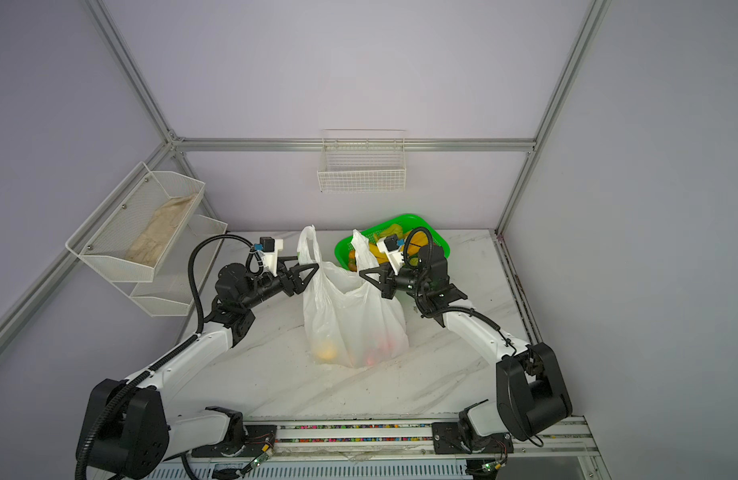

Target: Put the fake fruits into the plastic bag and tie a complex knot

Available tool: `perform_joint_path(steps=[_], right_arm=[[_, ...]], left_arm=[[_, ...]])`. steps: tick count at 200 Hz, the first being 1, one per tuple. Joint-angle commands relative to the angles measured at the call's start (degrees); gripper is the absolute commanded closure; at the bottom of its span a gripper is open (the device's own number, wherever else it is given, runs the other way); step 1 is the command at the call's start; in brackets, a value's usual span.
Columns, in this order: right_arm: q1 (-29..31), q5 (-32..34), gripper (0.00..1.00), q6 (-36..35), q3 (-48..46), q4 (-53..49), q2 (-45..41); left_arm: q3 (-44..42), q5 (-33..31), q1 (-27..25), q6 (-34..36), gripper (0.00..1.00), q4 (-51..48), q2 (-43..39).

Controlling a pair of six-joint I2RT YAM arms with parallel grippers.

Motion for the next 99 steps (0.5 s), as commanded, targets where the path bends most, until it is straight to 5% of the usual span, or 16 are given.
perform_joint_path(steps=[1, 99], right_arm=[[-0.2, 0.3, 1.0, -0.8, -0.1, 0.8, -1.6], [-0.2, 3.7, 1.0, -0.4, 1.2, -3.6, -0.9]], left_arm=[[2.3, 4.4, 0.5, -0.8, 0.35, 6.7, 1.3], [5.7, 9.4, 0.5, 2.9, 0.92, 8.5, 4.9]])
